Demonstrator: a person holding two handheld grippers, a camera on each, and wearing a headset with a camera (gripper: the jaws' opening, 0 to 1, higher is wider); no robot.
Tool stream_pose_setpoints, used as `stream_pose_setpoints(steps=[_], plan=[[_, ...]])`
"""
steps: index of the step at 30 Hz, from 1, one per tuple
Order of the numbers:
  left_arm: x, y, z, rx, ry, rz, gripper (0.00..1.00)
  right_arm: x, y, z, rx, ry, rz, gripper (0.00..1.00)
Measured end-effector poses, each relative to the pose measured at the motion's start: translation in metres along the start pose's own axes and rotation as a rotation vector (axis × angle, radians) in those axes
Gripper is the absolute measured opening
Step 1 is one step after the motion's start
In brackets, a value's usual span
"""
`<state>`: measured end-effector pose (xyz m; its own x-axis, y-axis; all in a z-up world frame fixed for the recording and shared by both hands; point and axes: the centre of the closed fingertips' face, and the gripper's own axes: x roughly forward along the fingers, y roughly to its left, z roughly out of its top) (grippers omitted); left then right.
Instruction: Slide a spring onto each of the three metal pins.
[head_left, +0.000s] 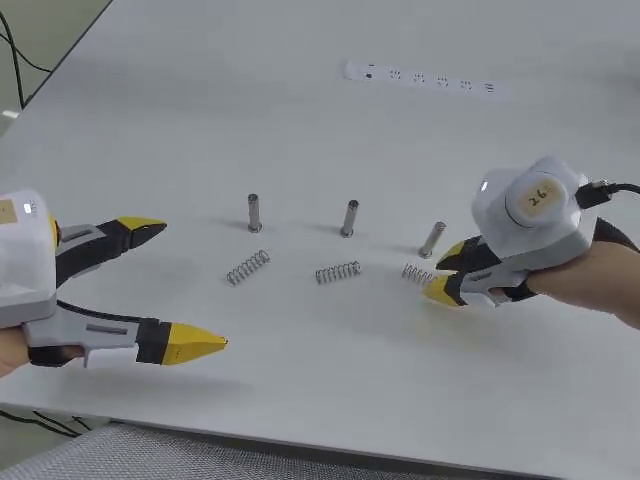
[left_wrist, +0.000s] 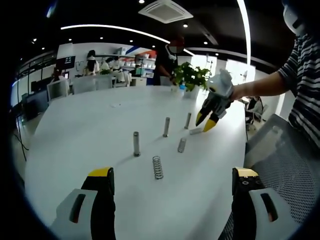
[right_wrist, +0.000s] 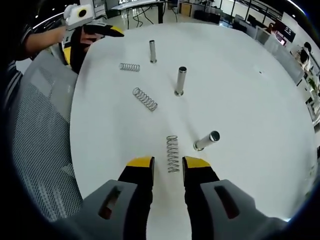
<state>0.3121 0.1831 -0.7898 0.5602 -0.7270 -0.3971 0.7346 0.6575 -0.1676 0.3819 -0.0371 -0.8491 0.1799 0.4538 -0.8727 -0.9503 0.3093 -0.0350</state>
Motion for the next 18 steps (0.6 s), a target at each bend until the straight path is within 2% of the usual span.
stream_pose_setpoints(steps=[8,18], plan=[[0.002,-0.001,0.002,0.002,-0.003,-0.005,0.97,0.005,-0.004,0.001,-0.035,0.029,0.005,0.24],[0.001,0.0,0.001,-0.002,0.002,-0.005,0.97,0.012,-0.006,-0.012,-0.097,0.099,0.016,0.21]])
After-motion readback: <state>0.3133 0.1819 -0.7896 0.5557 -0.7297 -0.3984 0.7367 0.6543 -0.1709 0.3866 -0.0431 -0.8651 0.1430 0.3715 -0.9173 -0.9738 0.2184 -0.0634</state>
